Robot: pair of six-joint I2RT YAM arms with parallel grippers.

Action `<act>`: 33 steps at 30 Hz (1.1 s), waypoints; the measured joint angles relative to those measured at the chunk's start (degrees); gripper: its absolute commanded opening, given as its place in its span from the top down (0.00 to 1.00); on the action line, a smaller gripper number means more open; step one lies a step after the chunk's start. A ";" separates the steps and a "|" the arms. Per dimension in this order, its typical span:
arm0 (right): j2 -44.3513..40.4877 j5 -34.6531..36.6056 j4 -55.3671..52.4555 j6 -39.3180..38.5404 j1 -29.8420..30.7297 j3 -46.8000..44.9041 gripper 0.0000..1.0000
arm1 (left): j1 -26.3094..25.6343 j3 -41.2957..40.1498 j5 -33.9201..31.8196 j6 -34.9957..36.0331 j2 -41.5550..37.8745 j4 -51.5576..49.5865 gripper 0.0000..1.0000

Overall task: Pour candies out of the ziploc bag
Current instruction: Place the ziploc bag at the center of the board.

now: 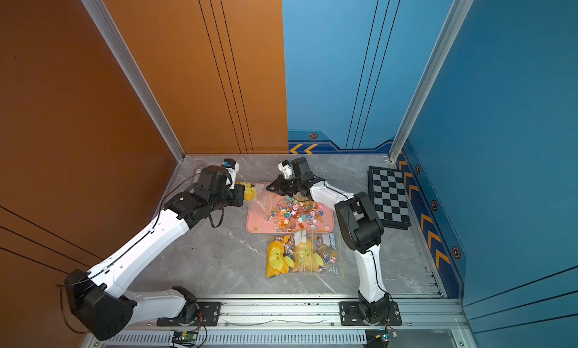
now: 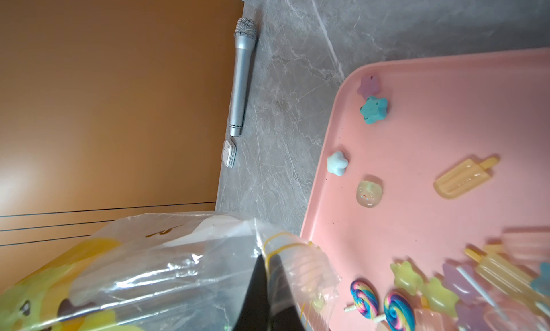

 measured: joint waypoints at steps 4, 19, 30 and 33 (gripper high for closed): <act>-1.51 0.61 -0.17 0.02 -0.74 -1.03 0.65 | 1.09 -0.04 -0.20 -0.50 -0.83 0.04 1.00; -12.41 14.62 -17.77 -13.22 -2.38 -6.03 0.51 | 11.23 -7.34 2.62 -4.39 -12.24 3.34 1.00; -14.14 29.55 -31.04 -22.73 2.23 -10.36 0.51 | 18.82 -14.58 7.15 -7.04 -13.94 5.95 1.00; -13.27 31.21 -32.04 -23.39 3.43 -10.51 0.51 | 20.17 -16.09 8.04 -7.65 -14.95 6.19 1.00</act>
